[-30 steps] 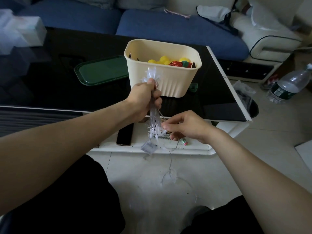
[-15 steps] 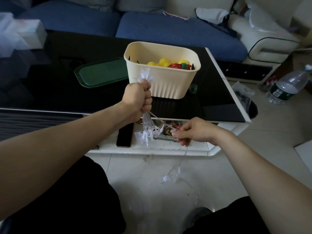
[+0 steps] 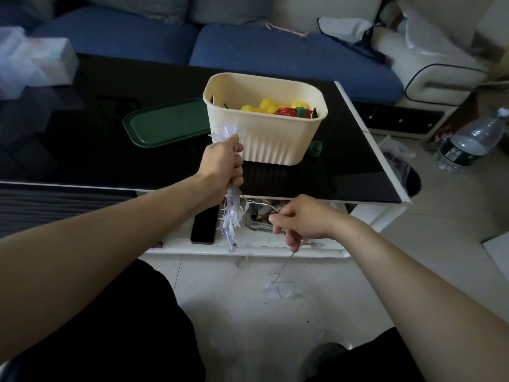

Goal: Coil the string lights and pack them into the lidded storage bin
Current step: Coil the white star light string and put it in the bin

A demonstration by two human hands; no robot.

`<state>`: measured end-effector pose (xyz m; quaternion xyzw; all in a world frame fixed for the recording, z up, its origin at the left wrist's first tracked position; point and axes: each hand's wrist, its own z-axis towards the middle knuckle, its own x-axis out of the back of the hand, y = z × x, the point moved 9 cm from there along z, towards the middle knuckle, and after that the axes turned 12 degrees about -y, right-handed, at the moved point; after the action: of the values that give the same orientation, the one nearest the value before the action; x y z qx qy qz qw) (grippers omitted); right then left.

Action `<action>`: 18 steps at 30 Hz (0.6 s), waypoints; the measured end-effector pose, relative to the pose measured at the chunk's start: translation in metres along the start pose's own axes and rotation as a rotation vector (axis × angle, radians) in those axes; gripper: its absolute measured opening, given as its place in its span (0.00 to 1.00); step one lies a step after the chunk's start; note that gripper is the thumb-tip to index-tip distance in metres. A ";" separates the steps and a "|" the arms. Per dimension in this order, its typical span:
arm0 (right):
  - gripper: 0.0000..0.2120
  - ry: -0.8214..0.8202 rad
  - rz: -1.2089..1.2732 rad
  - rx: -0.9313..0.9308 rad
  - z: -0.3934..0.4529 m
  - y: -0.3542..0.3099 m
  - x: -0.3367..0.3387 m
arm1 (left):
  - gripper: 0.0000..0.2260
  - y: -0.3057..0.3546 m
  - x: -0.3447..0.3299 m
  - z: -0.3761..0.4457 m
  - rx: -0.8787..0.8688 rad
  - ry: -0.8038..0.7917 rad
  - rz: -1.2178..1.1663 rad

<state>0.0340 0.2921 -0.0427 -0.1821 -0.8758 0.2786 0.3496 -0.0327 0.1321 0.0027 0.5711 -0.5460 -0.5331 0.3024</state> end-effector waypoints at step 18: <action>0.10 0.297 -0.088 0.208 -0.002 -0.038 0.021 | 0.13 -0.007 -0.028 -0.005 -0.035 -0.121 0.082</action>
<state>0.0164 0.2742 -0.0070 -0.1458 -0.7881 0.3219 0.5040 -0.0206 0.1593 0.0050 0.5095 -0.5768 -0.5635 0.3004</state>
